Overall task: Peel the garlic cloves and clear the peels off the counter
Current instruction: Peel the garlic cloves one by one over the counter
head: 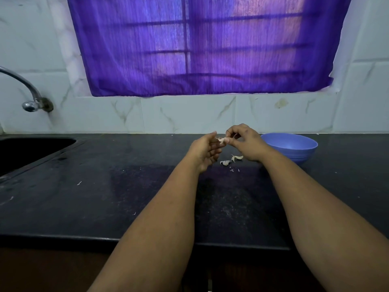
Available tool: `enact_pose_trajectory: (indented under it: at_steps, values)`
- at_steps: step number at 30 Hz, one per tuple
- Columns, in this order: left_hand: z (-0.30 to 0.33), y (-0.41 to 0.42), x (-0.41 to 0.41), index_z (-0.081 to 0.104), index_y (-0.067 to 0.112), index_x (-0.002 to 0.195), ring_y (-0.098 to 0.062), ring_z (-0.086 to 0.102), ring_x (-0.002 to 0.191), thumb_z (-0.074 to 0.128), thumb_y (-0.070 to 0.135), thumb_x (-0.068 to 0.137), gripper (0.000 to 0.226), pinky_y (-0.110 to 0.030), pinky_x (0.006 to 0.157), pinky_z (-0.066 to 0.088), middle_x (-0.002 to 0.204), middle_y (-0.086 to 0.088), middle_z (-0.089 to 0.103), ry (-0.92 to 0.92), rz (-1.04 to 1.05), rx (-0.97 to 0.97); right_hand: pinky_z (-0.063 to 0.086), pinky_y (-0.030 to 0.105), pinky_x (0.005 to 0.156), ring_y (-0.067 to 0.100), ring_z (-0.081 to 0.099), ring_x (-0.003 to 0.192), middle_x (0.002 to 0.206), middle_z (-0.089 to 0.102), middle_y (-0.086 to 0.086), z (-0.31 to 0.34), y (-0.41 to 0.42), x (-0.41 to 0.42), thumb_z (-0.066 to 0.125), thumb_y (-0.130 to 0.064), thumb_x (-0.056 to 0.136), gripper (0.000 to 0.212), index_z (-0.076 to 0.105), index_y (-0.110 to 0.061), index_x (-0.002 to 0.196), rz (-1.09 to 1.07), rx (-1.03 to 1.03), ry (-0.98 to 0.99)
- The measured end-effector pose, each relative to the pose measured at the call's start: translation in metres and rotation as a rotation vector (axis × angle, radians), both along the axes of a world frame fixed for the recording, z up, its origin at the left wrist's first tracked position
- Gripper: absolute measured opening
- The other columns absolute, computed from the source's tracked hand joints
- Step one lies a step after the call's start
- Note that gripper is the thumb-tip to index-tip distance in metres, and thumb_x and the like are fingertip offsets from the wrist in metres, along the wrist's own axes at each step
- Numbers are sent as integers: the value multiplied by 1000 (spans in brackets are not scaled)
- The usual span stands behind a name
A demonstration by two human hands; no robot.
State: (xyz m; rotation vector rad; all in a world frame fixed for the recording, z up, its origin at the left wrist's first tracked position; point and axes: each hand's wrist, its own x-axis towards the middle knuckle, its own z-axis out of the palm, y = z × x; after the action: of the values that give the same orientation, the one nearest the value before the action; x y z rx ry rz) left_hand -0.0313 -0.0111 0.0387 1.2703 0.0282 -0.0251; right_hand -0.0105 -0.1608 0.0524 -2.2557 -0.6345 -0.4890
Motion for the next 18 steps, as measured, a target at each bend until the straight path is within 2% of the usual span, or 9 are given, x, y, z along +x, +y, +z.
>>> enact_pose_trajectory:
  at_steps: [2, 5, 7, 10, 12, 15, 18]
  values:
    - [0, -1, -1, 64, 11, 85, -7, 53, 58, 59, 23, 92, 15, -18, 57, 42, 64, 4, 66, -1, -28, 49, 34, 11, 72, 11, 49, 91, 100, 49, -2, 1, -3, -1, 63, -21, 92, 3, 60, -19, 92, 7, -8, 15]
    - [0, -2, -2, 67, 9, 86, -3, 52, 55, 61, 9, 89, 7, -14, 54, 43, 61, 5, 63, -13, -95, 52, 35, 16, 76, 12, 50, 91, 100, 49, -2, -1, -4, -1, 63, -21, 92, 4, 60, -20, 90, -7, 6, 18]
    - [0, 0, -2, 66, 7, 88, -1, 57, 54, 57, 6, 92, 10, -12, 53, 47, 66, 2, 66, 9, -167, -7, 35, 10, 72, 12, 51, 90, 101, 49, -1, -3, -3, 0, 62, -20, 92, 4, 59, -19, 90, -15, 16, 5]
    - [-1, -1, -2, 63, 6, 90, -1, 60, 52, 50, 3, 96, 15, -11, 53, 49, 63, 2, 68, -10, -201, -57, 33, 3, 68, 10, 51, 86, 102, 49, 1, -4, -1, 1, 62, -19, 92, 4, 58, -18, 91, -21, 27, -12]
    - [-2, -3, -1, 63, 6, 89, -1, 60, 52, 49, 1, 97, 17, -11, 53, 50, 63, 1, 68, -34, -179, -69, 35, 9, 69, 11, 51, 88, 103, 48, 2, -4, 0, 2, 61, -19, 93, 4, 58, -18, 91, -24, 24, -11]
    - [-2, -5, 1, 63, 5, 88, -1, 60, 52, 48, 1, 97, 17, -12, 55, 51, 62, 1, 68, -66, -158, -91, 35, 19, 81, 13, 51, 92, 105, 49, 1, -4, -1, 2, 61, -21, 94, 4, 58, -18, 93, -29, 23, 6]
    - [-3, -6, 1, 62, 5, 88, -1, 60, 52, 49, 2, 97, 16, -12, 55, 51, 61, 1, 68, -83, -152, -114, 36, 22, 81, 14, 52, 92, 104, 49, 1, -3, -1, 3, 60, -22, 94, 4, 58, -19, 93, -35, 26, 26]
